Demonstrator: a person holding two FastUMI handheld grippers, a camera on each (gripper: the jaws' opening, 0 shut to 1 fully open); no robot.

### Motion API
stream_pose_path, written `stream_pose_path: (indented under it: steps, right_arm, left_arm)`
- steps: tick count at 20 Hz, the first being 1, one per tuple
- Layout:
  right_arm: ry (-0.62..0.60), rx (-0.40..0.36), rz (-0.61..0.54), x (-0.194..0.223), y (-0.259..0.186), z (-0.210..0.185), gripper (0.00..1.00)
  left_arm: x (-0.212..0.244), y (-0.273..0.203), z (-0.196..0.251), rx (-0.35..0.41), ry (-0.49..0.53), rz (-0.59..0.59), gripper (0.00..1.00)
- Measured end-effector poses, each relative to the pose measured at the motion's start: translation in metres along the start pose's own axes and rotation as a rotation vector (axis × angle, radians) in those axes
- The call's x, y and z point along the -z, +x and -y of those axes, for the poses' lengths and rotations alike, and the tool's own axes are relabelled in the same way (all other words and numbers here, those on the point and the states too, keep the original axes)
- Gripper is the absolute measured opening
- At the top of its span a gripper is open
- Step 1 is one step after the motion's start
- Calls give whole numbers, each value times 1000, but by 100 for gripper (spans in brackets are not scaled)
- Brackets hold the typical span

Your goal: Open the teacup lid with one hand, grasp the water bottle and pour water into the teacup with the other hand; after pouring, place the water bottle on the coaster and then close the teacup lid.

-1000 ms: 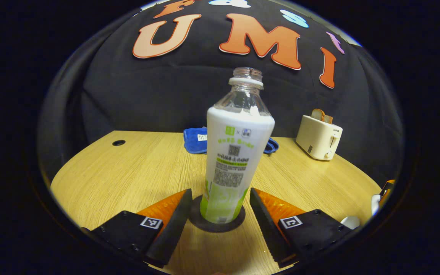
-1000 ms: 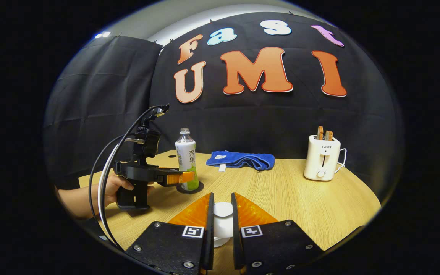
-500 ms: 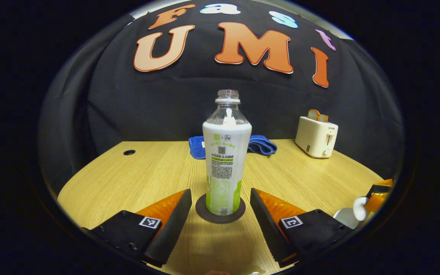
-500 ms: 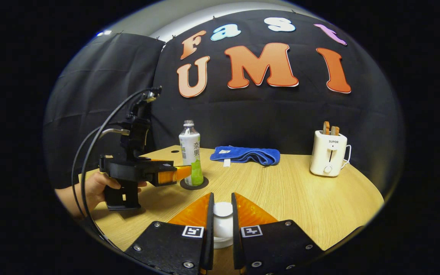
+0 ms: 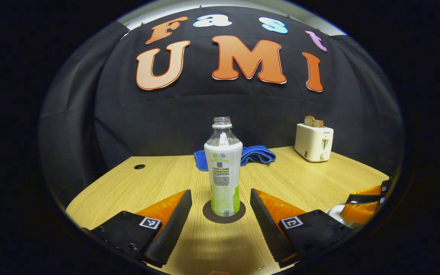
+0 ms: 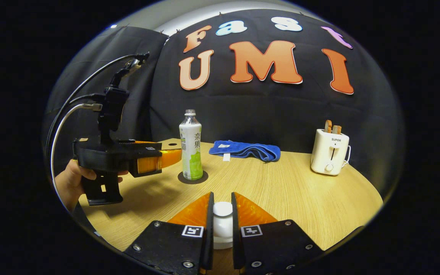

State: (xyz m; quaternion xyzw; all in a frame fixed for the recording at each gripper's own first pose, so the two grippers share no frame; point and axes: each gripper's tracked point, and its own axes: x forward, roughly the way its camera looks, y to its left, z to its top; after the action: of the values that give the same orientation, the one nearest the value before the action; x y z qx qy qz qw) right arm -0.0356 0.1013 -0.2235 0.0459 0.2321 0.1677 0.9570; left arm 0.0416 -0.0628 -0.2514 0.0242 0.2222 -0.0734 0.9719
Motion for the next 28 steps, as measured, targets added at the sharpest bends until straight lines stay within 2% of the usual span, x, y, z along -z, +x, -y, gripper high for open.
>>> stream_pose_path:
  steps: [6, 10, 12, 15, 17, 19, 24, 28]
  right_arm:
    - [7, 8, -7, 8, 5, 0, 21]
    - [-28, 11, -9, 5, 3, -3, 27]
    - [-65, -2, 11, -7, -3, -11, 34]
    - [-91, -9, 77, -39, -10, -16, 58]
    - [-82, 4, 127, -63, -15, -13, 65]
    - [-62, 35, 154, -82, -19, -4, 76]
    - [-71, 133, 306, -152, -42, 19, 80]
    - [-83, 214, 367, -181, -54, 35, 83]
  left_arm:
    - [-24, -16, 3, -6, 8, 67, 98]
    - [-40, -27, 0, -21, 16, 109, 96]
    - [-49, -33, 1, -22, -1, 125, 96]
    - [-65, -41, -2, -6, -55, 146, 97]
    - [-73, -51, -8, -5, -83, 163, 97]
    - [-83, -57, -14, 0, -94, 176, 98]
    - [-110, -81, -43, -39, -122, 219, 98]
    - [-130, -99, -67, -71, -124, 242, 96]
